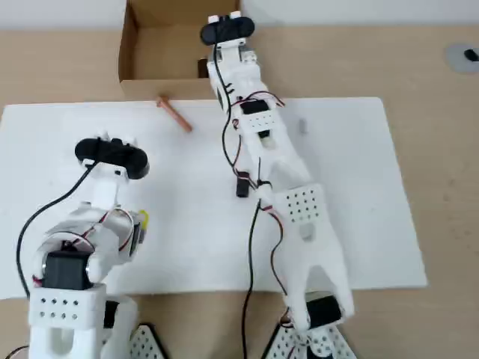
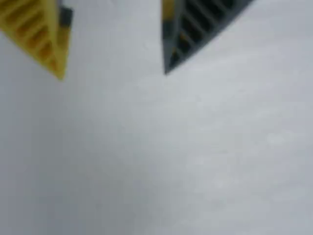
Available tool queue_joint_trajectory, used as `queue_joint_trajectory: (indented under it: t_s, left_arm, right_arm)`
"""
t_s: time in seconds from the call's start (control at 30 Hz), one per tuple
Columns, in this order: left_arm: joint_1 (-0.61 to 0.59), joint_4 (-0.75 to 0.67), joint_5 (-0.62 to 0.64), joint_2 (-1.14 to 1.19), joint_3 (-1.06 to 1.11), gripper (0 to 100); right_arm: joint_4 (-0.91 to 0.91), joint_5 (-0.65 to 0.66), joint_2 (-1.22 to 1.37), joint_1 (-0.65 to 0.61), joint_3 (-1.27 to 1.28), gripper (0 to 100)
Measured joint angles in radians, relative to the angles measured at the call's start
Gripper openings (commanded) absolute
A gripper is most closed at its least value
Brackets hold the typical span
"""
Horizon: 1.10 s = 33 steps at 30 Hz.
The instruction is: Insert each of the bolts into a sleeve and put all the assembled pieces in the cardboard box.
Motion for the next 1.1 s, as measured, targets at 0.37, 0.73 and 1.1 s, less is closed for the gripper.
queue_joint_trajectory:
  t_s: [0.37,0.73,1.1]
  left_arm:
    - [-0.213,-0.071,0.275,0.109,-0.198,14]
    - [-0.247,0.043,0.549,0.879,-0.752,14]
    - [-0.198,0.206,0.305,1.318,-1.158,14]
  right_arm:
    - [0.554,-0.057,-0.15,-0.002,-0.153,21.4]
    - [1.402,-0.126,-0.47,-0.002,-0.402,21.4]
    - [1.665,0.052,-0.793,0.0,-0.075,21.4]
